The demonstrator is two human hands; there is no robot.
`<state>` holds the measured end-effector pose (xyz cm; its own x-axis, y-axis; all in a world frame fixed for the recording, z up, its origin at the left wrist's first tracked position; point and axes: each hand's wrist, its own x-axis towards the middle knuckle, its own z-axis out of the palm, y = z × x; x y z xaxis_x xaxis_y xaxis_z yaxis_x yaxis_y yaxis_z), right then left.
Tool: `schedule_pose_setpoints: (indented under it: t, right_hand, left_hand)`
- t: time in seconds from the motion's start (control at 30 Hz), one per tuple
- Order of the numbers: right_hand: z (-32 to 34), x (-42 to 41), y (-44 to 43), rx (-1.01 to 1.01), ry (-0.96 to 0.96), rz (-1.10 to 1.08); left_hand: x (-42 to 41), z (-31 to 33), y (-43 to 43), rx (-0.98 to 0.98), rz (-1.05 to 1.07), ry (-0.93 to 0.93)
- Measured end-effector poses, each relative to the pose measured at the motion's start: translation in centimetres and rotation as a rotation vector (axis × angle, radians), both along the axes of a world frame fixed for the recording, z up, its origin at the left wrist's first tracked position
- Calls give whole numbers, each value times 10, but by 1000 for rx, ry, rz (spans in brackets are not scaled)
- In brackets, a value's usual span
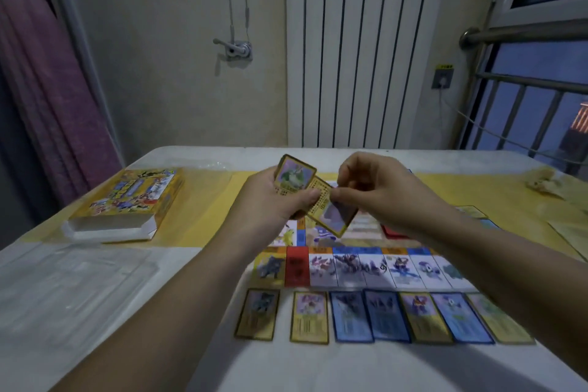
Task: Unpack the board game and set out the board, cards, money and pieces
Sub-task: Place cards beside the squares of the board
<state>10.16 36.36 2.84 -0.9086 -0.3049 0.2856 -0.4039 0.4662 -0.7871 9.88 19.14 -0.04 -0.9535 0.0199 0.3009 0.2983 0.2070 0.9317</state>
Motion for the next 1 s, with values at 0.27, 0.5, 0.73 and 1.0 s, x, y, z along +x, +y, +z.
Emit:
schedule_pose_setpoints:
  t: [0.27,0.5,0.73,1.0]
  right_hand:
    - [-13,-143,3,8,-86,-221]
    - [-64,-251,-2,138,-97,-416]
    - [-93,-294,-9,323,-118,-449]
    - [-100,-299,-9,592,-60,-434]
  left_hand:
    - [-102,7,-9,745,112,-302]
    - [-139,-10,-20,1004,-71,-482]
    - [-150,-13,-32,1063,-109,-502]
    - [-155,-13,-41,1081,-115,-472]
